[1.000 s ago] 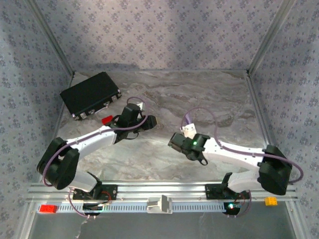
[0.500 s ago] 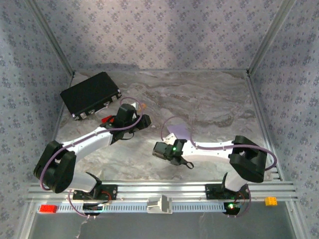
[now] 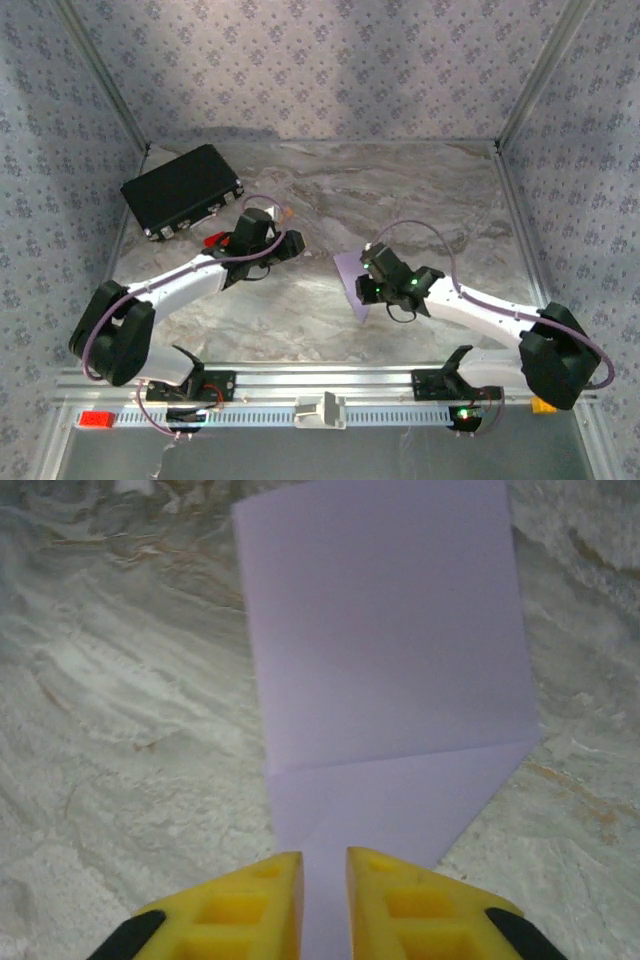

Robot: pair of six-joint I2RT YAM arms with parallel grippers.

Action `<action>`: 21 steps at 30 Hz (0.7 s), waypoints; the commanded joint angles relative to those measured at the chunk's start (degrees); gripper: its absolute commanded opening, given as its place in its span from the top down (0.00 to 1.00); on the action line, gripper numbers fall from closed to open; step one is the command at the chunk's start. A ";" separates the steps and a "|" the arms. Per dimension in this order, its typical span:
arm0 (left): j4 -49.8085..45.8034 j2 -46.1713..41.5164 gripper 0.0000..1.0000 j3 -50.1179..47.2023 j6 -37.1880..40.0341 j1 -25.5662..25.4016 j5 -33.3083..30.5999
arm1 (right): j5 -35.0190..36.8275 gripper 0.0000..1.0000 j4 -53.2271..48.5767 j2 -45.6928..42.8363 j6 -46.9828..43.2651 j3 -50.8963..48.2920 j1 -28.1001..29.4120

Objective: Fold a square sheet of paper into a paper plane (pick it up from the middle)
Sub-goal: Turn over the paper at the center of the table, then rotate the paper at the center of the table.

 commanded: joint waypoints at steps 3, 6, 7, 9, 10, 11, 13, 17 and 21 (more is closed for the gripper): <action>2.13 1.88 0.57 0.08 -0.62 -0.10 2.96 | -16.06 0.87 11.16 1.76 4.93 -4.51 -5.46; 2.48 2.75 0.60 0.22 -0.75 -0.15 3.57 | -17.51 0.88 12.58 3.89 5.78 -5.39 -6.35; 2.71 2.94 0.60 0.33 -0.84 -0.22 3.96 | -17.65 0.88 13.20 4.71 6.28 -5.78 -6.52; 2.92 3.50 0.61 0.63 -0.87 -0.26 4.49 | -18.13 0.88 14.76 6.05 7.33 -6.65 -6.85; 2.82 3.75 0.62 0.85 -0.76 -0.33 4.61 | -18.64 0.88 15.64 6.89 8.06 -7.07 -6.87; 2.77 4.03 0.63 0.94 -0.75 -0.39 4.79 | -18.98 0.88 16.29 7.82 8.71 -7.45 -6.89; 2.94 4.43 0.64 1.11 -0.84 -0.34 5.19 | -19.47 0.89 17.44 9.30 9.98 -8.07 -6.80; 2.99 5.07 0.66 1.57 -0.91 -0.58 5.56 | -17.63 0.89 18.67 11.03 14.59 -9.42 -6.49; 3.70 6.00 0.71 1.85 -1.40 -0.64 6.92 | -15.04 0.89 18.78 12.13 22.45 -10.55 -5.90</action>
